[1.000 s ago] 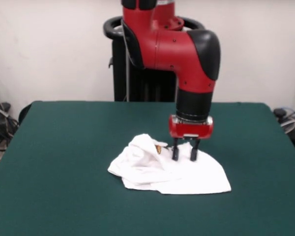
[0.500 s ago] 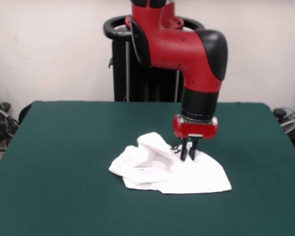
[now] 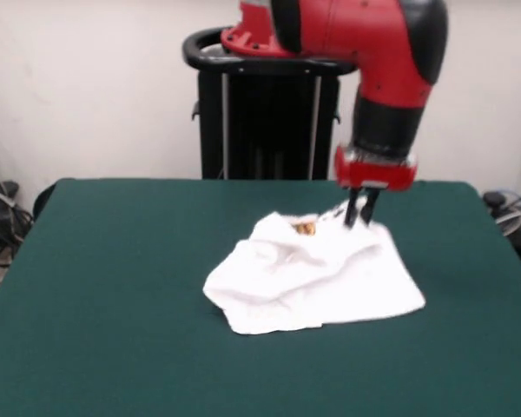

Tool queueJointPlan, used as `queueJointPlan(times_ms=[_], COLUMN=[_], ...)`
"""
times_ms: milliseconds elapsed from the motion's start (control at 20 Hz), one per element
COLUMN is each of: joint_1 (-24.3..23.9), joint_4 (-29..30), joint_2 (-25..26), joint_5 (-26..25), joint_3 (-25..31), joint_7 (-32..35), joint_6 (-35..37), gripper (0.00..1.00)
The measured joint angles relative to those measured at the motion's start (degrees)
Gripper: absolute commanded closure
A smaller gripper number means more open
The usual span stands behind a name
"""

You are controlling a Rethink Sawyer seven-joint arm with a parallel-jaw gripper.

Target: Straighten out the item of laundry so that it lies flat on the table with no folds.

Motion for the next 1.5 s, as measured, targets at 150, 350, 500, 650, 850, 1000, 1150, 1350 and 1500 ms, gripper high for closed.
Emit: queueJointPlan(times_ms=[150, 350, 500, 650, 850, 1000, 1150, 1350, 1500], joint_1=[2.0, 3.6, 3.5, 2.5, -0.9, -4.4, -5.7, -5.2, -4.3], joint_4=[1.4, 3.6, 6.4, 8.6, 11.8, 14.1, 14.9, 14.2, 11.9], joint_2=[-4.4, -10.1, -15.1, -18.6, -23.8, -28.3, -32.4, -39.5, -42.9], joint_5=[0.4, 0.4, 0.4, -0.1, -2.2, -4.3, -6.4, -9.9, -12.2], joint_3=[-0.5, -0.8, -1.5, -2.8, -4.6, -6.1, -8.2, -11.0, -11.2], joint_7=[0.0, 0.0, 0.0, 0.0, 0.0, 0.0, 0.0, 0.0, 0.0], joint_6=[6.5, 12.5, 13.8, 13.8, 13.8, 14.0, 17.1, 29.2, 39.7], gripper=[1.0, 1.0, 1.0, 1.0, 1.0, 1.0, 1.0, 1.0, 1.0])
